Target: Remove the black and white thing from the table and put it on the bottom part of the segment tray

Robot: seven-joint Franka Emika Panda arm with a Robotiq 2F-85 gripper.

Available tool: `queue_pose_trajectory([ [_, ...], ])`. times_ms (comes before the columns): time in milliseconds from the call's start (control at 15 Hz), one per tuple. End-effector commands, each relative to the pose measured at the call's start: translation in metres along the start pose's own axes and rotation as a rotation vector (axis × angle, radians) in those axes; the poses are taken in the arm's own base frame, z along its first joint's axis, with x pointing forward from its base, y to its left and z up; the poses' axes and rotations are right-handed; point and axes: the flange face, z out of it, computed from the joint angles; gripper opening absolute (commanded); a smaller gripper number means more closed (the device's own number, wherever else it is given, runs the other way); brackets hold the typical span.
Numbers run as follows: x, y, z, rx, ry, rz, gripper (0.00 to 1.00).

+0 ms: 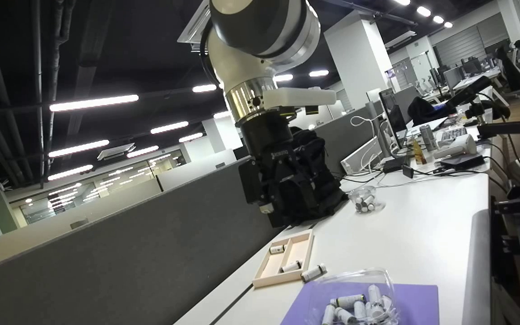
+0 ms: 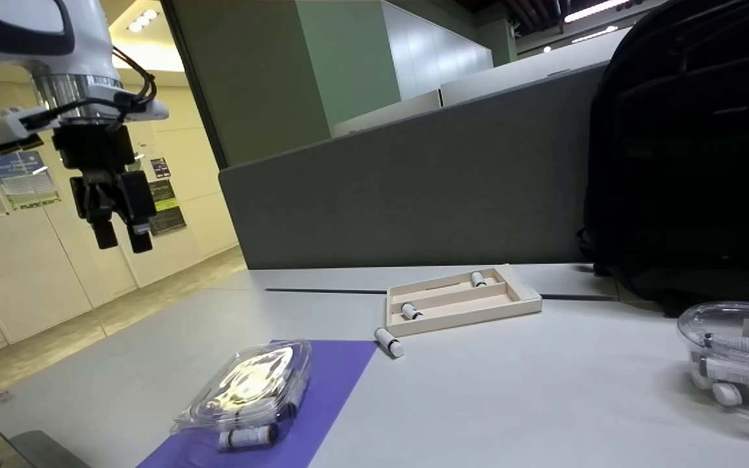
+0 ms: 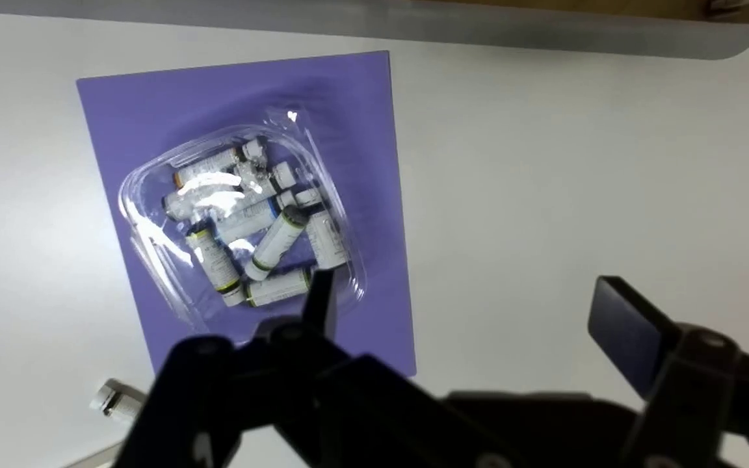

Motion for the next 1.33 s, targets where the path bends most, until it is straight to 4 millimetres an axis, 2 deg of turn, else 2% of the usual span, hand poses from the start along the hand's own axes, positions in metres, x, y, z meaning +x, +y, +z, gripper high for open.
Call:
queue_pose_trajectory([
  [0, 0.020, 0.029, -0.011, -0.067, 0.070, -0.035, 1.00],
  [200, 0.047, 0.065, -0.018, -0.146, 0.105, -0.111, 1.00],
  [467, 0.093, 0.117, -0.019, -0.189, 0.114, -0.175, 1.00],
  [867, 0.151, 0.161, -0.013, -0.069, 0.009, -0.498, 1.00],
  [1000, 0.162, 0.173, -0.018, -0.054, -0.071, -0.594, 1.00],
  [1067, 0.144, 0.164, -0.006, -0.071, -0.019, -0.529, 1.00],
  [1267, 0.149, 0.170, -0.003, -0.065, -0.030, -0.536, 1.00],
])
